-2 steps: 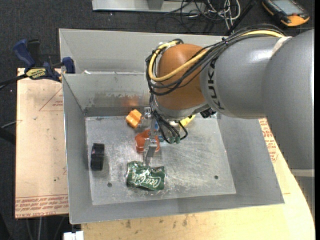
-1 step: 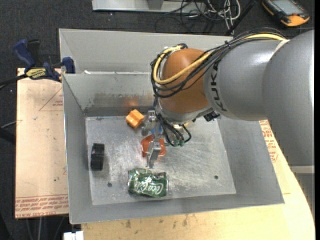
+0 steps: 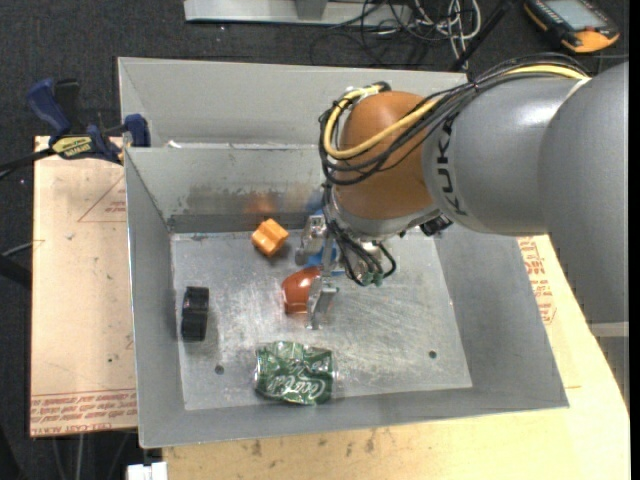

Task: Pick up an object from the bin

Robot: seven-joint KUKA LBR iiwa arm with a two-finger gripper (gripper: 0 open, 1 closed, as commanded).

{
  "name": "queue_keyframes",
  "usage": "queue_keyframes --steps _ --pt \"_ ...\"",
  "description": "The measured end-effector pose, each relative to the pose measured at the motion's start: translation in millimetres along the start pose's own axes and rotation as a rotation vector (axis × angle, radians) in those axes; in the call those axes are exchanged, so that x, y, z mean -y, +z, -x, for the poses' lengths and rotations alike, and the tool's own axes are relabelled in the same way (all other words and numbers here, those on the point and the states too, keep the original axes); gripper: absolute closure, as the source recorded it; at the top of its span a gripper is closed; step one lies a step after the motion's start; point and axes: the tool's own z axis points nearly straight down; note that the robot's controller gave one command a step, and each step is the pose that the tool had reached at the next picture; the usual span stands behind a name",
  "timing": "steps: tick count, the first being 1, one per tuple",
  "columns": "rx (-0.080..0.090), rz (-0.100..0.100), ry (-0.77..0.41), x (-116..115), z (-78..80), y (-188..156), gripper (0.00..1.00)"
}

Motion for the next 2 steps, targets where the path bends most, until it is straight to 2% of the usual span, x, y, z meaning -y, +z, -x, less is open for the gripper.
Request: queue_keyframes --steps 1,2 --pt "0.001 0.003 0.08 20.7 7.9 50.7 0.0" --pt "0.005 0.0 -0.027 21.9 13.1 50.2 1.0"
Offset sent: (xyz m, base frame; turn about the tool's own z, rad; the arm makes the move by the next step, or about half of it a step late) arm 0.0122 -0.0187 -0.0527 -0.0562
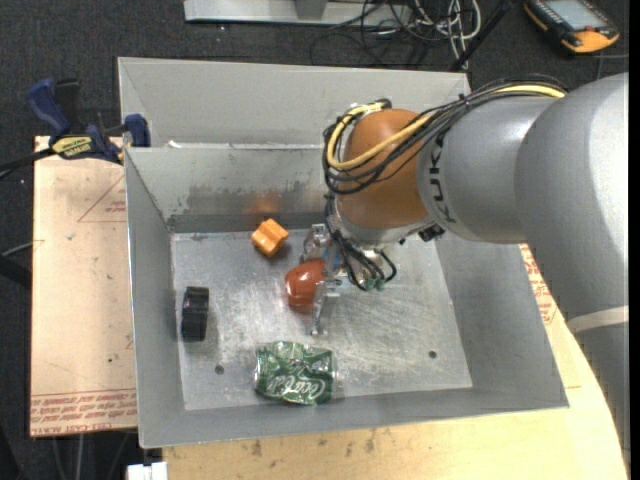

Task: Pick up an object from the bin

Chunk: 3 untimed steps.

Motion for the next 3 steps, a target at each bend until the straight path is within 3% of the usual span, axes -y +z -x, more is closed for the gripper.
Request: queue_keyframes --steps 3 --pt "-0.004 -0.001 -0.025 -2.0 -0.1 -4.7 1.0"
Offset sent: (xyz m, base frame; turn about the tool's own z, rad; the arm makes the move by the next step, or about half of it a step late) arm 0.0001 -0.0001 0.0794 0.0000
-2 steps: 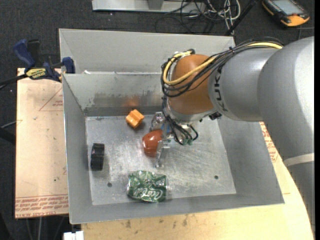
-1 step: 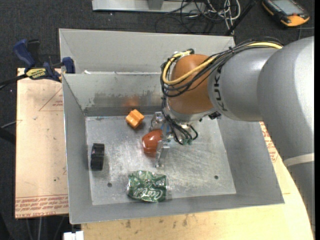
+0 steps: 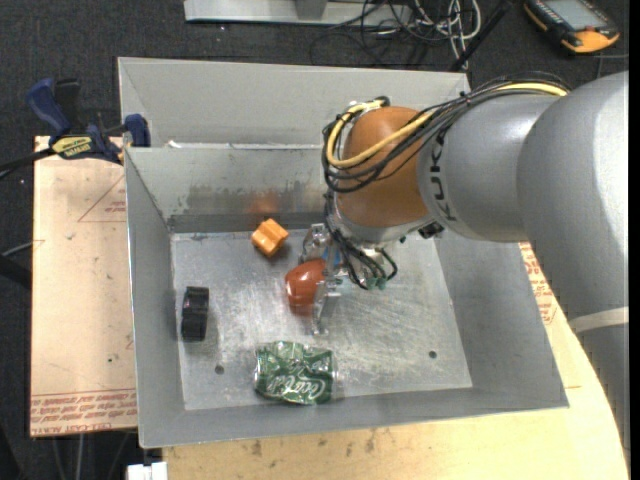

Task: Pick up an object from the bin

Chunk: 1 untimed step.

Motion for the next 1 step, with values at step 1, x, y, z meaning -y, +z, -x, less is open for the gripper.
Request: queue_keyframes --steps 1 --pt "-0.002 0.001 0.002 -0.1 0.3 -11.1 1.0"
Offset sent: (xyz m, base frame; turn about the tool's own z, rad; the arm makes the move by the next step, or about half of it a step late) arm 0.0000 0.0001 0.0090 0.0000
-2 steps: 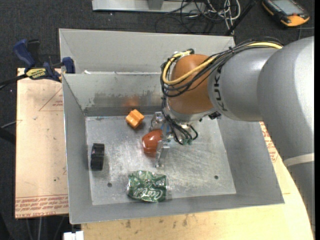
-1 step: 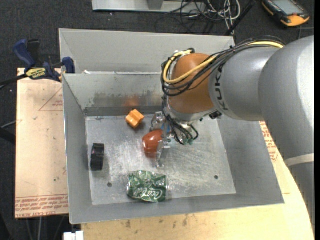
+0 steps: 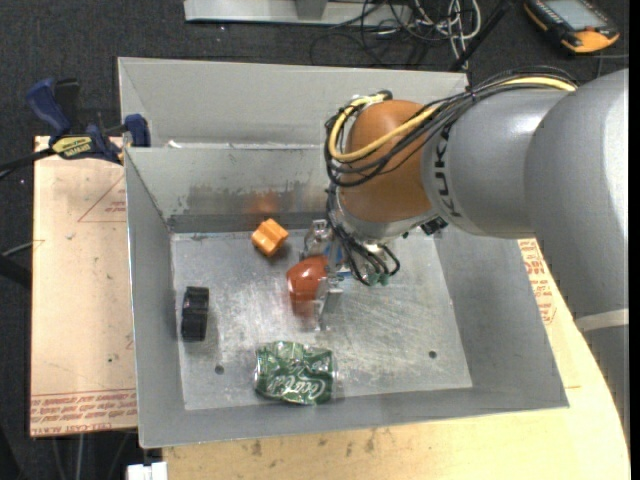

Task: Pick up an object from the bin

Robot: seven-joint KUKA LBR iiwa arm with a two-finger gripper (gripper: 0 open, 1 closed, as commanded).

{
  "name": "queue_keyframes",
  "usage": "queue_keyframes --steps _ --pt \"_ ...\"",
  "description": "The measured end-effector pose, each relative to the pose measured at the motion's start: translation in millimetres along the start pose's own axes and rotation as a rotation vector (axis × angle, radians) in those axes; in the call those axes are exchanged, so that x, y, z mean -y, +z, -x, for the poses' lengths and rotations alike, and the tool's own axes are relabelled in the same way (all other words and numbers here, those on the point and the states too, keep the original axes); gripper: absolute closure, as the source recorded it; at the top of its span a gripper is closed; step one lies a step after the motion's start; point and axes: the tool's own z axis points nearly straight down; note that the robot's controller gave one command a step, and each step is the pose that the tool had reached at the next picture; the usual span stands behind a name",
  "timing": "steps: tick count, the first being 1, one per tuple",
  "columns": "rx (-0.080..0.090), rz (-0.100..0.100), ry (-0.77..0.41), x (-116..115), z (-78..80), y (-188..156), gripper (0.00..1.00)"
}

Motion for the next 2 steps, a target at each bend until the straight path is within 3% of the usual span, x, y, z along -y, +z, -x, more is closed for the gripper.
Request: queue_keyframes --steps 2 --pt "0.003 0.001 0.0 -0.2 1.8 -11.3 1.0"
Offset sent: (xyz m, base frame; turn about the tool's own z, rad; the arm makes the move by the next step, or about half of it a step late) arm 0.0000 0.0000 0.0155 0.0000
